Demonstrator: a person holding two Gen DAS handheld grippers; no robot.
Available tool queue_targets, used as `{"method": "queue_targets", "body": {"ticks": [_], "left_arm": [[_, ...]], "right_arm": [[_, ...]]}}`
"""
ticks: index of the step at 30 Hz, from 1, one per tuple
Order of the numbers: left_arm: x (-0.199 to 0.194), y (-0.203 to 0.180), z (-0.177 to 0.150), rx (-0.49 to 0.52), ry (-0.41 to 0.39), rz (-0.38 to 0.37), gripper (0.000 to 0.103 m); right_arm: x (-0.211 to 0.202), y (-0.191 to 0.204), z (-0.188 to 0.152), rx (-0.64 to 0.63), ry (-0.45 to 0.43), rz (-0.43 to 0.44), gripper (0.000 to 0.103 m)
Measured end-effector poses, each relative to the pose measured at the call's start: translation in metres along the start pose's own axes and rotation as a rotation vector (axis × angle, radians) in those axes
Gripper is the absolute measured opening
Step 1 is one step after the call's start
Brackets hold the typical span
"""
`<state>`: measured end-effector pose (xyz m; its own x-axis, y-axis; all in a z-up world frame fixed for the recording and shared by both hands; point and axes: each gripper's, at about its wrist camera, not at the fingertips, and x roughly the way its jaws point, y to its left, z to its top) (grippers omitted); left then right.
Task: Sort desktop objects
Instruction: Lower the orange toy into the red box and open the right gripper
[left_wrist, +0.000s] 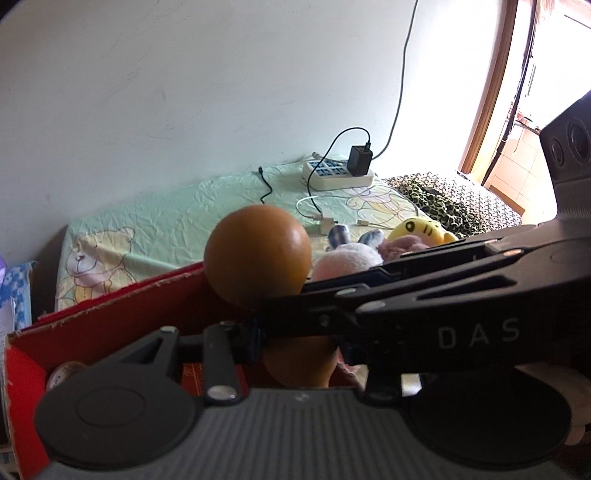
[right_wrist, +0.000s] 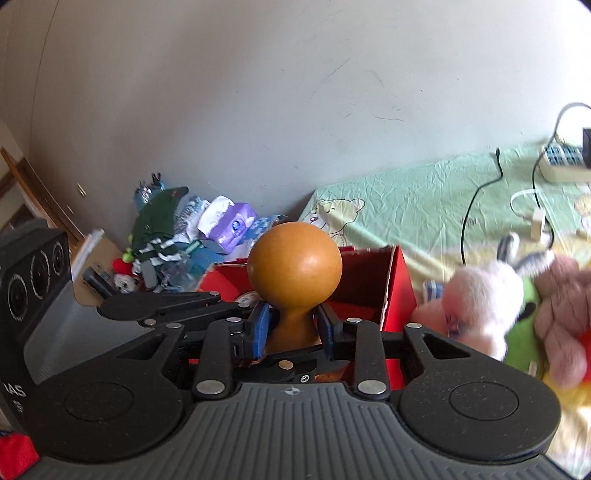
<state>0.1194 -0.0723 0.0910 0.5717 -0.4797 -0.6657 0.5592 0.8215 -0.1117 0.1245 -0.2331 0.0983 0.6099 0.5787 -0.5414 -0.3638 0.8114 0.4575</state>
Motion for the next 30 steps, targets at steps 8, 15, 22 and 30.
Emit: {"method": "queue_targets", "body": {"ticks": [8,15,22,30], "left_arm": [[0.044,0.018,-0.020,0.034,0.109,-0.029,0.040],[0.063,0.020,-0.032,0.051,0.187,-0.070,0.042],[0.062,0.026,-0.037,0.015,0.191,-0.102,0.050],[0.053,0.036,-0.040,-0.005,0.185,-0.038,0.050]], "right_arm": [[0.046,0.000,-0.005,-0.067,0.088,-0.140,0.029],[0.064,0.003,-0.012,-0.102,0.165,-0.227,0.026],[0.069,-0.001,-0.013,-0.076,0.168,-0.269,0.025],[0.064,-0.008,-0.015,-0.003,0.108,-0.249,0.021]]}}
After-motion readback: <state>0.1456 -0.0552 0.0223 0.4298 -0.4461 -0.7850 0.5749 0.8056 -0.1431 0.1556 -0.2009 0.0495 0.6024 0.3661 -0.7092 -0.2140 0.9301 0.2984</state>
